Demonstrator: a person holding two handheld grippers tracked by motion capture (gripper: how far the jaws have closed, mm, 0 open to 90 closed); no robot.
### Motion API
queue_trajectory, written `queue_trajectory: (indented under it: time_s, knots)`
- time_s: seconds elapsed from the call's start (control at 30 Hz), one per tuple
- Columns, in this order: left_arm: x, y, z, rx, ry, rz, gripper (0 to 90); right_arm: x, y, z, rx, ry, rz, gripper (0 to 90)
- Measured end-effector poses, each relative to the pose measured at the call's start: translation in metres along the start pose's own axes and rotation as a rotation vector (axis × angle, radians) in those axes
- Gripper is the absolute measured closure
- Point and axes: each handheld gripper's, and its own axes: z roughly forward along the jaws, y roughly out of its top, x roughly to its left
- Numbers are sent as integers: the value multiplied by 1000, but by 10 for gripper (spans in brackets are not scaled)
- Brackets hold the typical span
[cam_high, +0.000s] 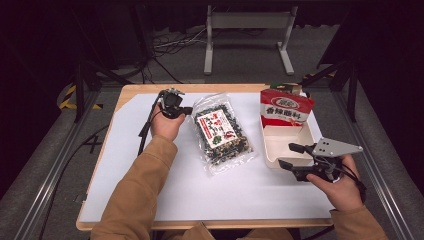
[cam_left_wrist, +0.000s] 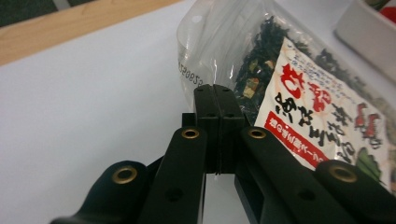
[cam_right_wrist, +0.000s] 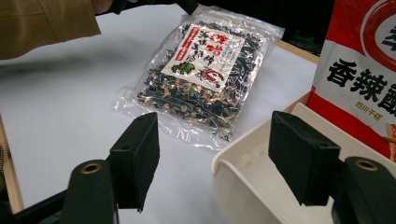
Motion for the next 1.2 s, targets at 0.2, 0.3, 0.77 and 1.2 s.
queue_trajectory:
  time_s: [0.2, 0.3, 0.77, 1.2]
  knots:
    - [-11, 6, -27, -78, -30, 36, 900, 0, 1, 2, -4, -1, -2, 334]
    - [-18, 9, -42, -115, -41, 63, 900, 0, 3, 2, -7, 0, -5, 334]
    - [-54, 13, -96, -248, -66, 200, 900, 2, 8, 8, -6, 6, -19, 334]
    - [-109, 10, -152, -414, -106, 367, 900, 4, 21, 11, -13, 33, -27, 365]
